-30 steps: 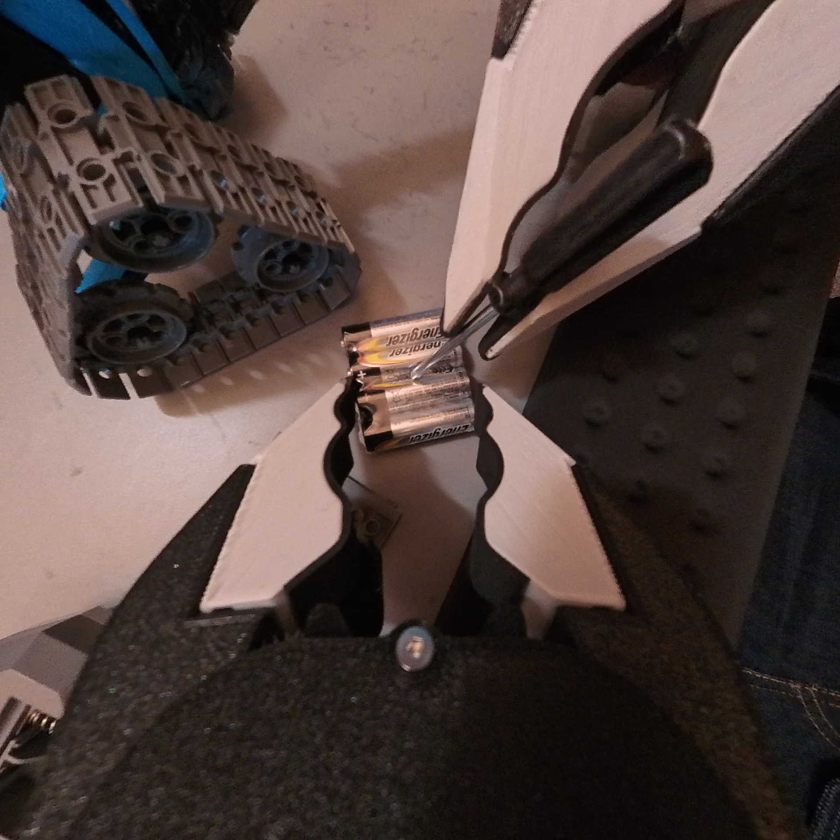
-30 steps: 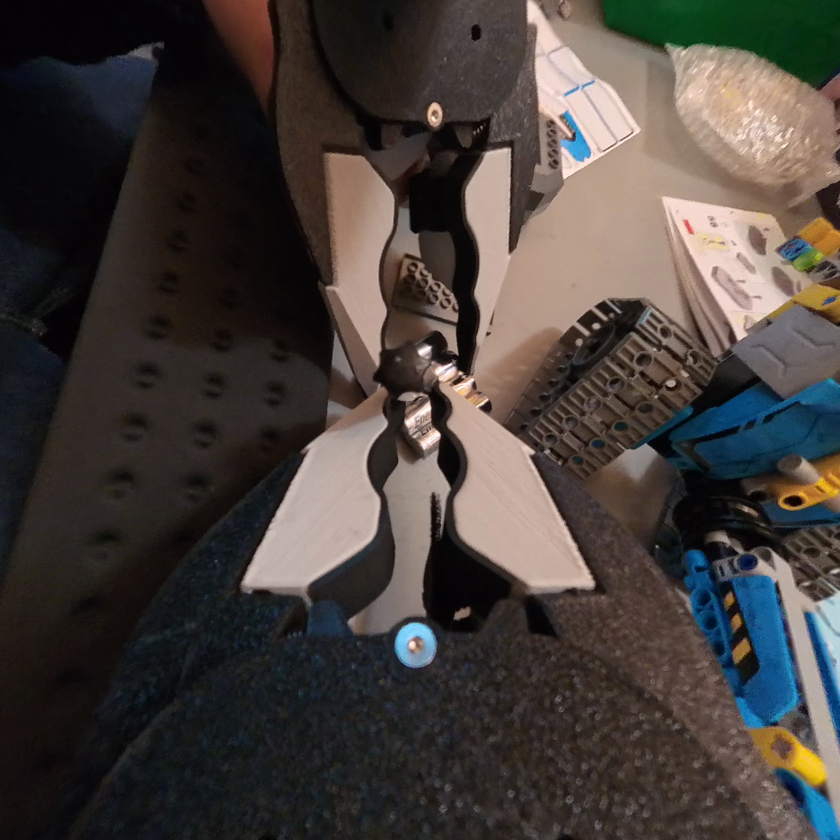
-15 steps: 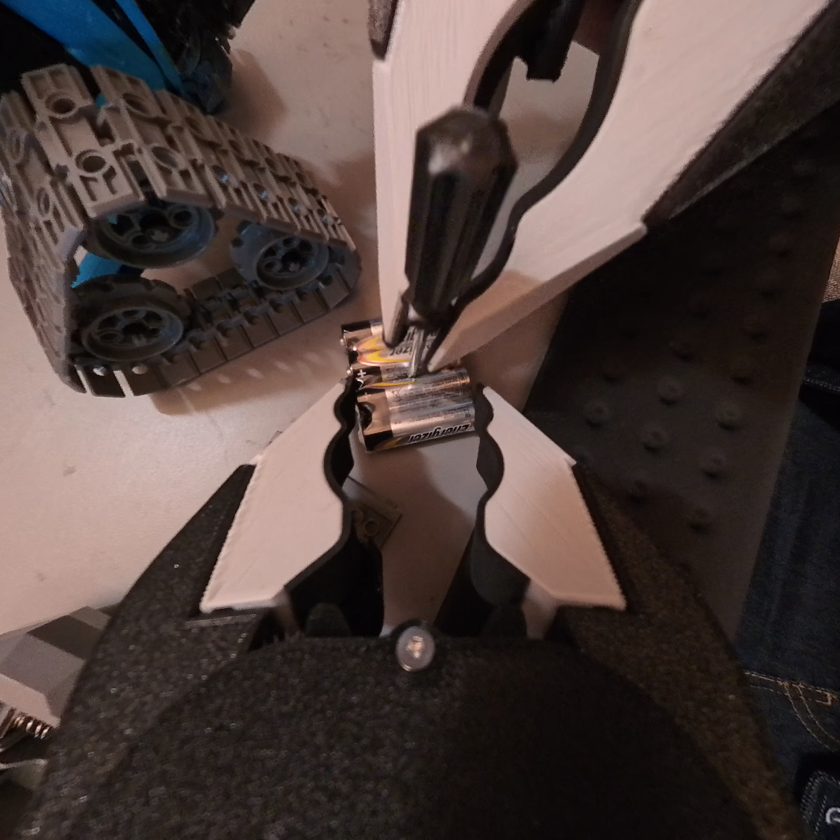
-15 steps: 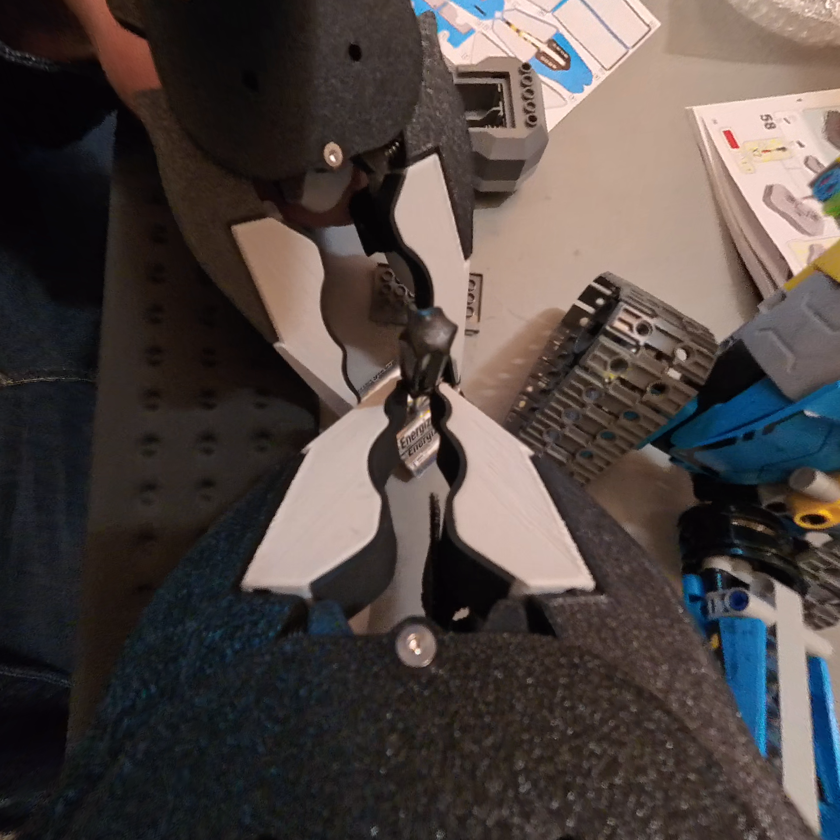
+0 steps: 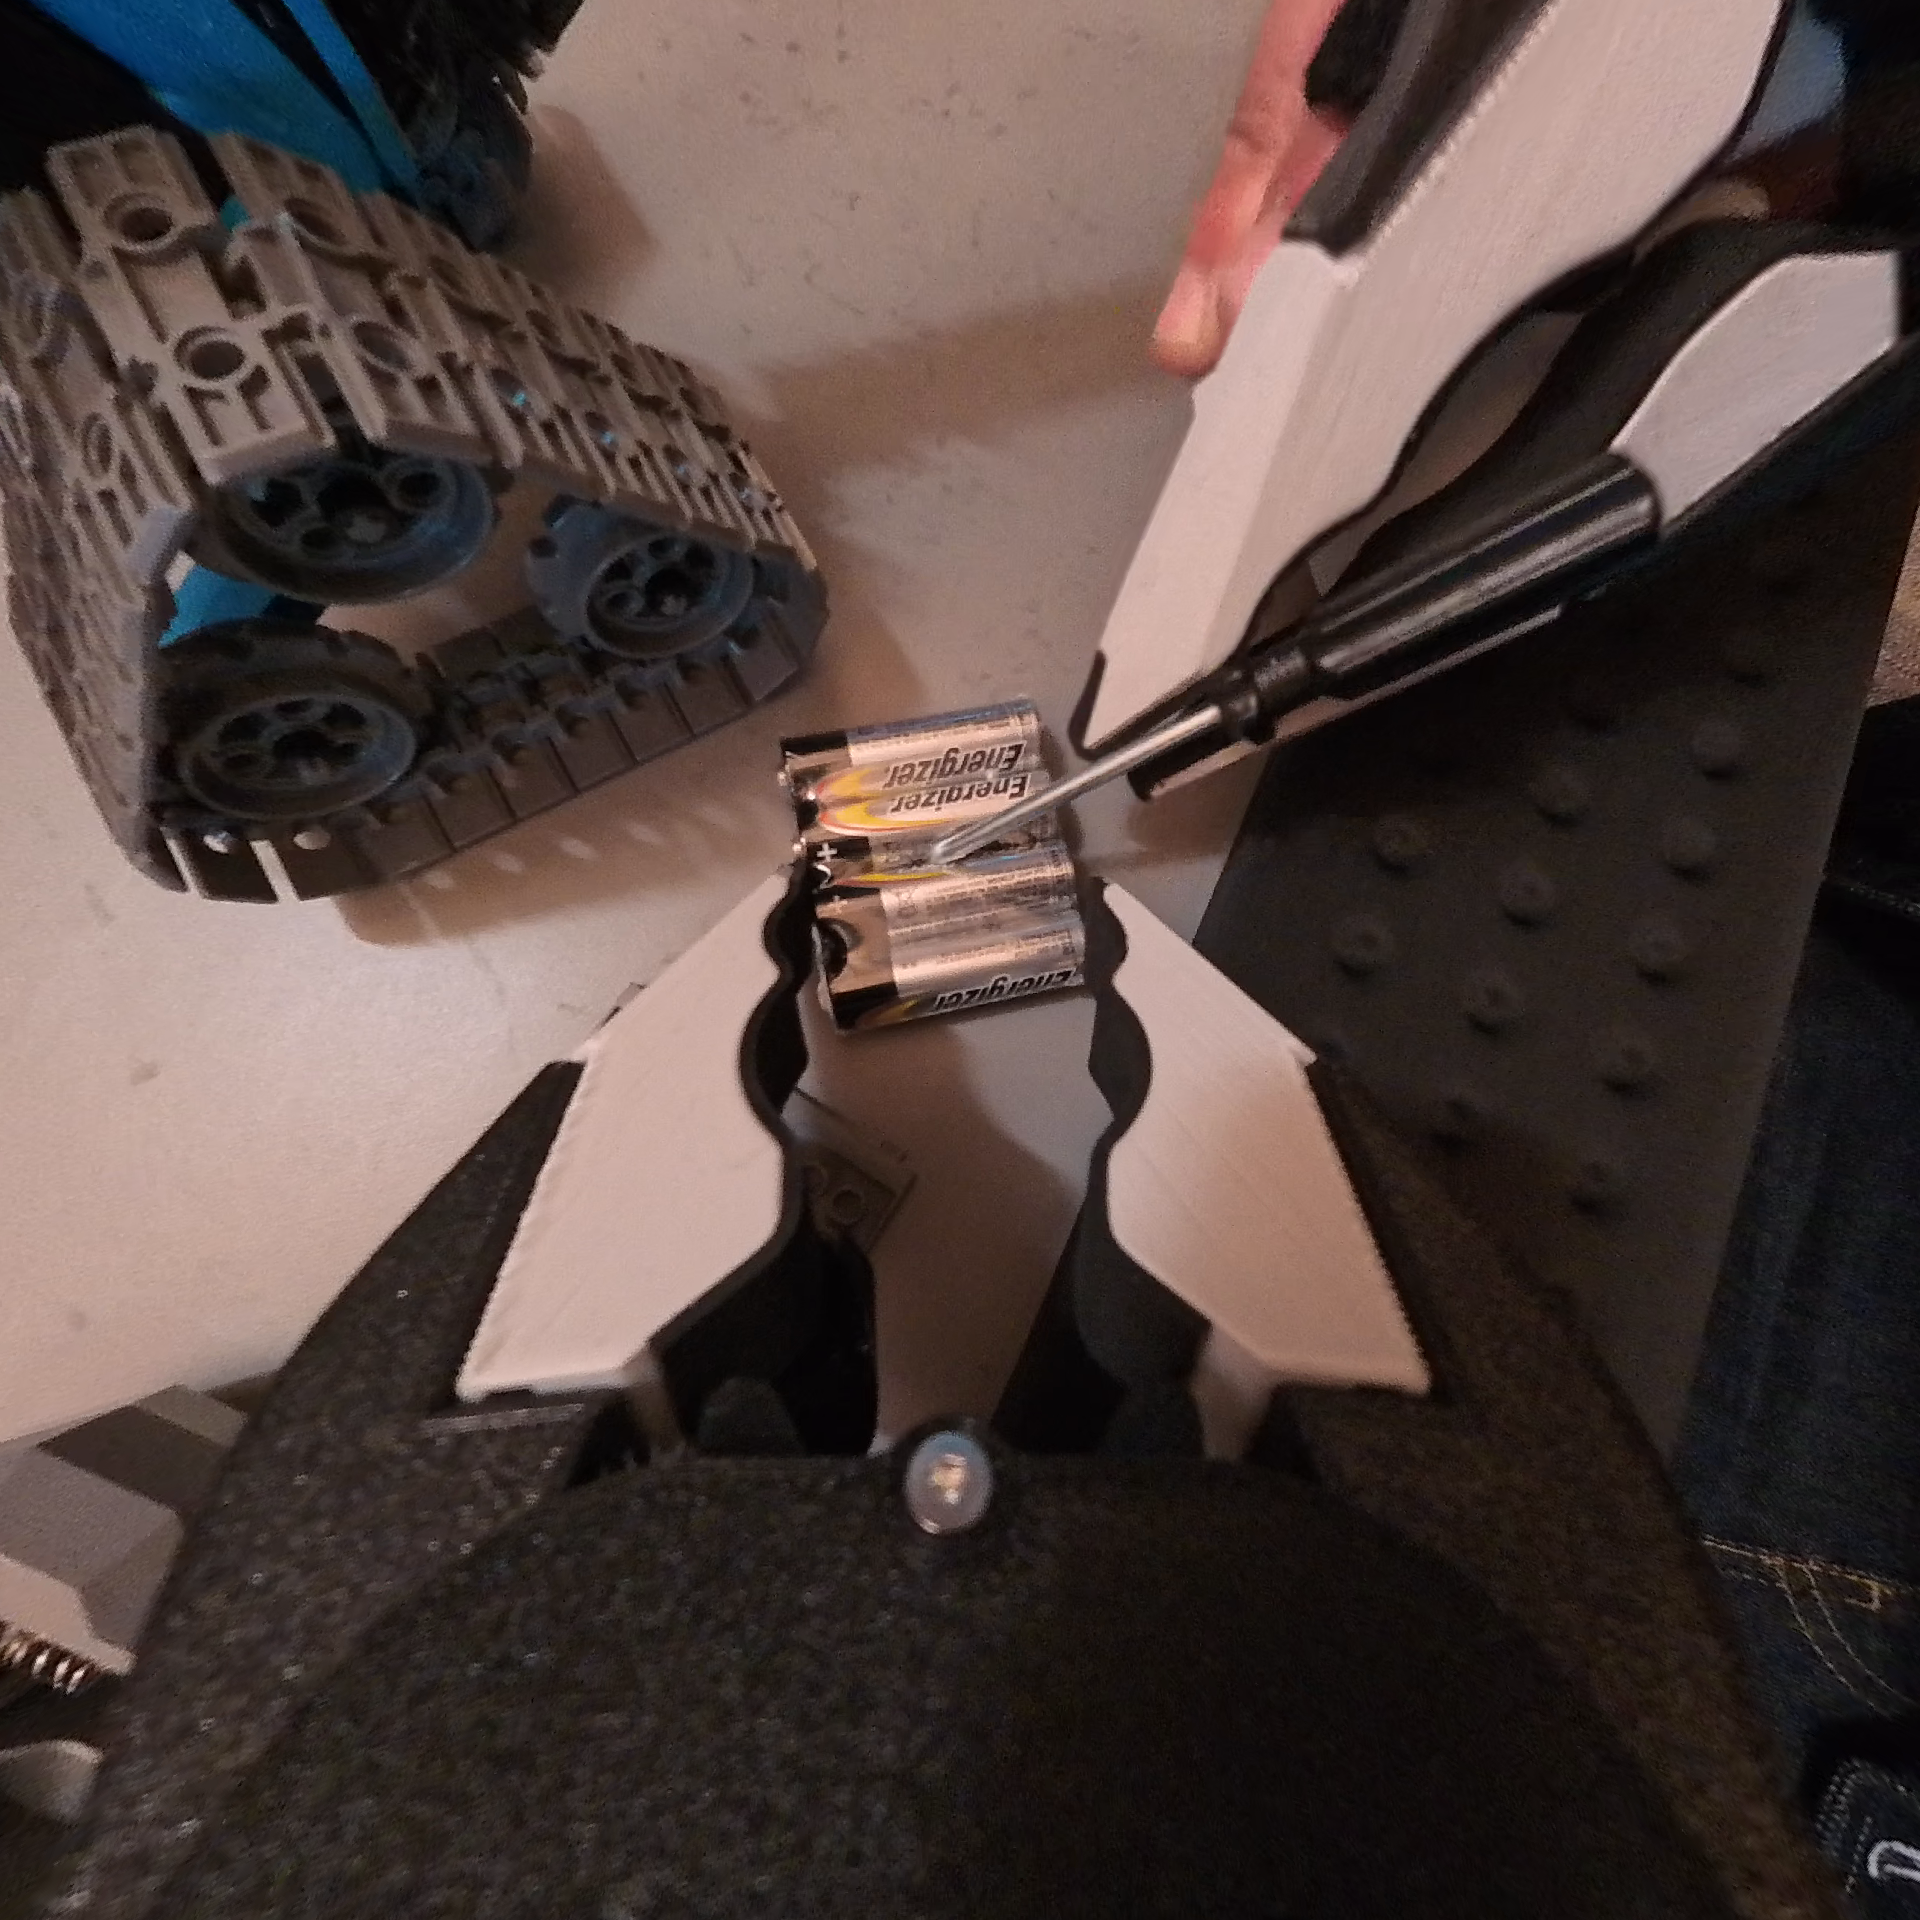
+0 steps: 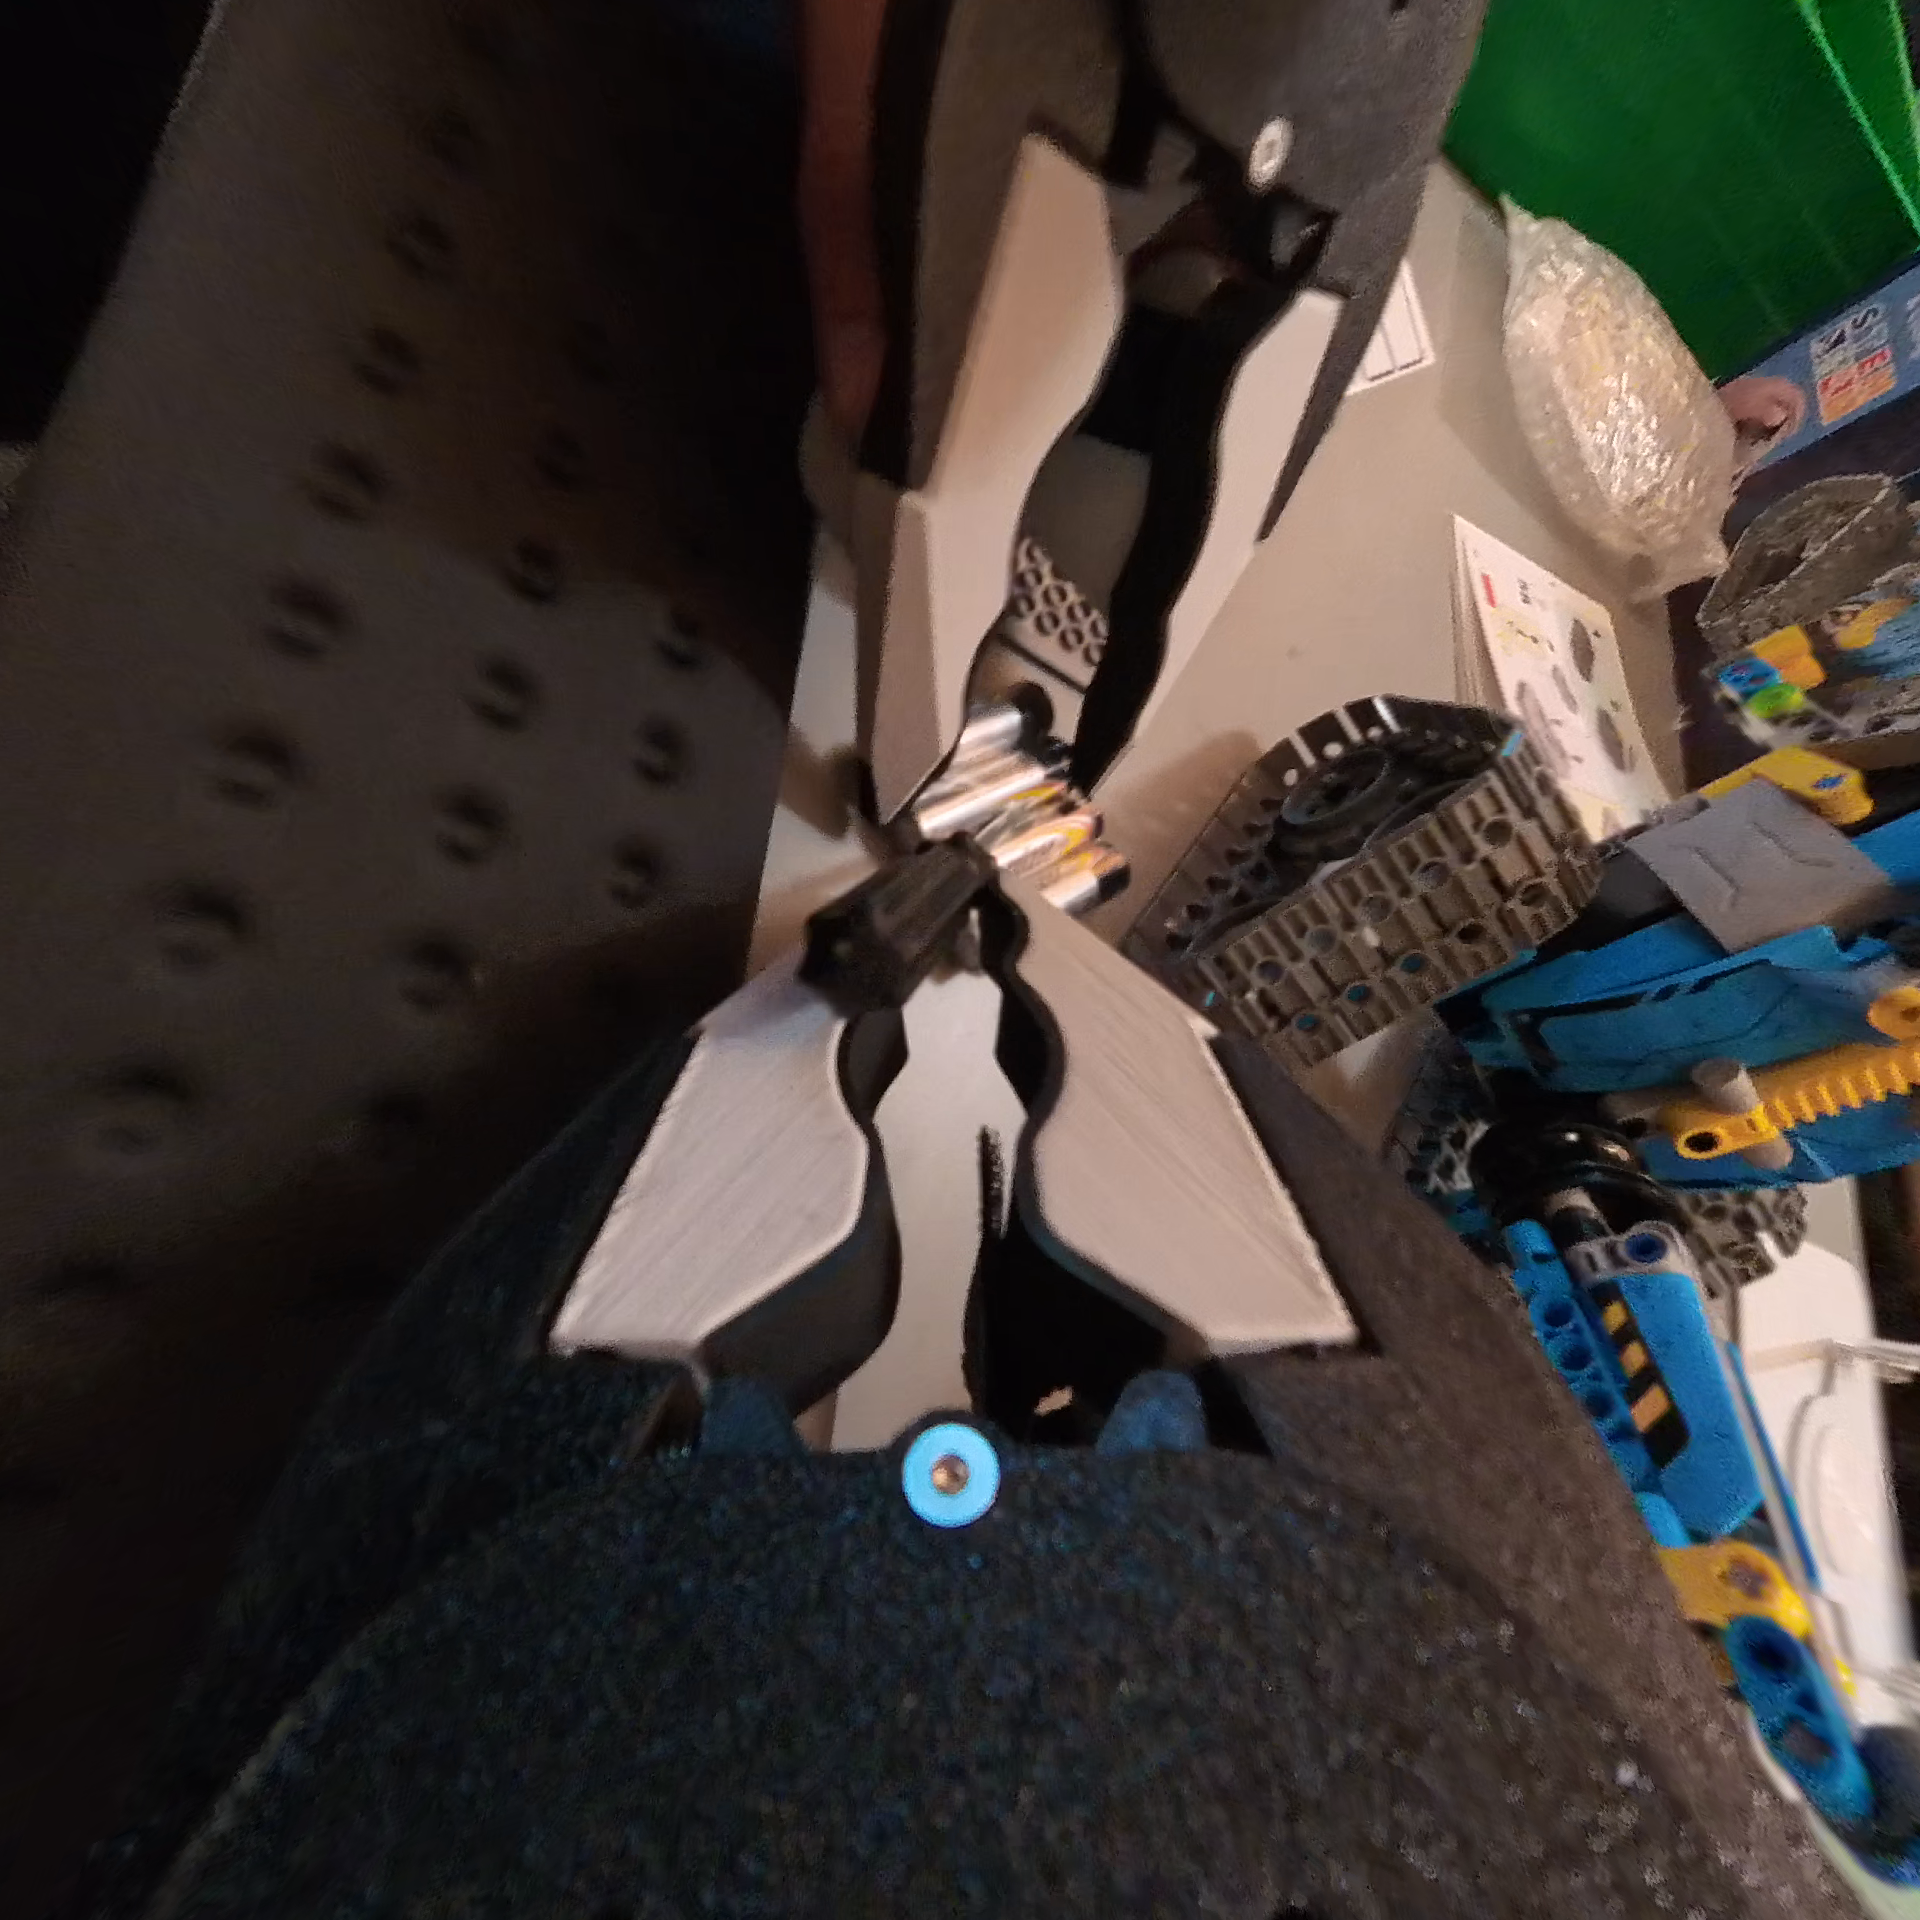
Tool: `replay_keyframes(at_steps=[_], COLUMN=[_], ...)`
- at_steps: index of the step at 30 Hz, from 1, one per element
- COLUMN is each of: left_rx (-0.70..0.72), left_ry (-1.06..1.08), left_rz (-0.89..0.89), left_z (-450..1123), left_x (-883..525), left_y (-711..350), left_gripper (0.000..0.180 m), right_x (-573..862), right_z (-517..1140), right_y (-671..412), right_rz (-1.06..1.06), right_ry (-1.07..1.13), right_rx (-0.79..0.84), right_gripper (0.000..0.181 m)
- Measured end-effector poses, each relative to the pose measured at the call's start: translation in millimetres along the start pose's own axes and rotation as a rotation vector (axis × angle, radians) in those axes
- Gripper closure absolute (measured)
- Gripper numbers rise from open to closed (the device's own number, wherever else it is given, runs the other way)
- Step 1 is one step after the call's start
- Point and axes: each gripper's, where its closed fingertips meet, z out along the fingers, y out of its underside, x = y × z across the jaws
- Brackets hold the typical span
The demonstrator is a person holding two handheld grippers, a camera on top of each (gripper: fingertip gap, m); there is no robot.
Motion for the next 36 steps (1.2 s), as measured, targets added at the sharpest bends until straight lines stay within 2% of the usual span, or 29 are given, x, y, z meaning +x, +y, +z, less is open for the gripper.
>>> replay_keyframes(at_steps=[4,7,19,26,29,32,36], left_rx=[0.001,0.001,0.006,0.021,0.015,0.003,0.005], left_ry=[0.001,-0.001,-0.006,0.035,0.016,-0.026,-0.021], left_rz=[-0.003,-0.001,-0.021,-0.082,-0.067,-0.023,-0.029], left_z=[0.1,0.1,-0.4,-1.6,-0.6,0.9,0.8], left_x=[0.0,-0.1,-2.8,-3.8,-4.6,-5.2,-5.1], left_y=[0.0,0.0,-0.4,-1.9,-1.5,-0.5,-0.6], left_gripper=[0.129,0.129,0.128,0.128,0.128,0.129,0.129], right_x=[-6.7,-6.1,7.4,12.4,12.6,8.8,8.5], right_z=[3.0,8.2,14.1,10.3,10.7,14.3,14.4], right_y=[4.0,5.5,4.7,0.4,2.0,5.5,13.1], right_rz=[-0.172,-0.169,-0.473,-0.565,-0.541,-0.351,-0.262], right_ry=[0.095,0.103,0.296,0.382,0.371,0.290,0.264], right_rx=[-0.042,-0.059,-0.146,-0.170,-0.180,-0.159,-0.182], right_gripper=[0.172,0.172,0.173,0.173,0.172,0.170,0.172])
